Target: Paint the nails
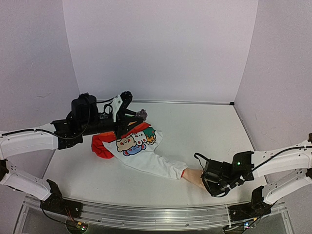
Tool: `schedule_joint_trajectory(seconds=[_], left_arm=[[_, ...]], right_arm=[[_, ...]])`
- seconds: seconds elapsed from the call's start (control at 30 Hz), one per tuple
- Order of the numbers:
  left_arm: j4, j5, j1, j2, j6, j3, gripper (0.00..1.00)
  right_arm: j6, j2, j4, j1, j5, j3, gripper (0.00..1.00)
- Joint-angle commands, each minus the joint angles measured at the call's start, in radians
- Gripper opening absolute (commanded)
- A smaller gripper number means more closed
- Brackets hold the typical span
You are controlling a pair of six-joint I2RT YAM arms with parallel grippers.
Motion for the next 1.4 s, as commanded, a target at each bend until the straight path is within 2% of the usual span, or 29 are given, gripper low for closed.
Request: schedule_joint_trajectory(seconds=[0.0,0.53,0.7,0.83,1.0,1.1,1.37], left_arm=[[0.018,-0.007,-0.002,-0.037,0.005,0.001,0.00],[0.025,0.000,-0.002,-0.022,0.007,0.005,0.00],[0.030,-0.001,-0.002,-0.018,0.006,0.005,0.00],[0.048,-0.005,-0.003,-0.012,0.007,0.007,0.00],[0.061,0.000,-0.002,-0.005,0.002,0.021,0.00],[0.075,0.004,-0.002,-0.012,0.001,0.017,0.00],[0.065,0.012,-0.003,-0.054,0.024,-0.002,0.00]], right_arm=[[-0.035,-0.011,0.007,0.008,-0.006,0.031,0.00],[0.022,-0.064,-0.023,0.008,0.022,0.018,0.00],[0.034,-0.140,-0.052,0.008,0.090,0.020,0.00],[-0.023,-0.222,-0.053,0.008,0.145,0.048,0.00],[-0.156,-0.322,-0.047,0.007,0.249,0.167,0.00],[-0.259,-0.309,-0.019,-0.005,0.312,0.274,0.00],[-0.535,-0.071,0.086,-0.110,0.117,0.643,0.00]])
